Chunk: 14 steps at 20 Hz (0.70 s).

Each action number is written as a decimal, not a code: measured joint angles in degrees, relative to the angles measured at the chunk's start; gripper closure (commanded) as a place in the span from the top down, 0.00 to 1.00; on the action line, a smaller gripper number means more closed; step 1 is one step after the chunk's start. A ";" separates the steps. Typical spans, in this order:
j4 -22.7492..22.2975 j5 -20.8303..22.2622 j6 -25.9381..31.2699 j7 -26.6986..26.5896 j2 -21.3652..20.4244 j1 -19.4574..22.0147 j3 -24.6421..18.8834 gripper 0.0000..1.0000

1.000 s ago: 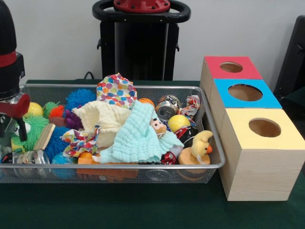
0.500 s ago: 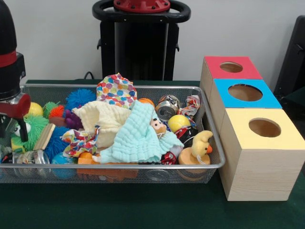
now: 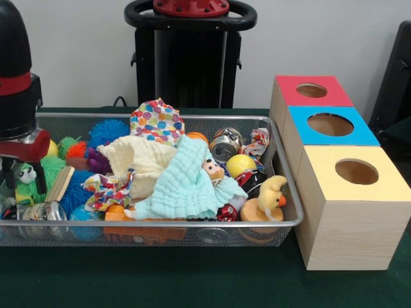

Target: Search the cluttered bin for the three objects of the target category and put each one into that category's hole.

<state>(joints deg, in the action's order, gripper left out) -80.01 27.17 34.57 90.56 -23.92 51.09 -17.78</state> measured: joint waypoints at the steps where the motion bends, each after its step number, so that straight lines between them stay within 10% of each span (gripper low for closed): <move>1: 0.05 -0.09 -0.01 0.00 0.11 -0.13 0.00 1.00; 14: 1.16 -0.16 0.00 0.00 0.61 -0.27 0.00 1.00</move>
<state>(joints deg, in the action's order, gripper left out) -78.85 27.01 34.57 90.56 -23.31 50.82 -17.78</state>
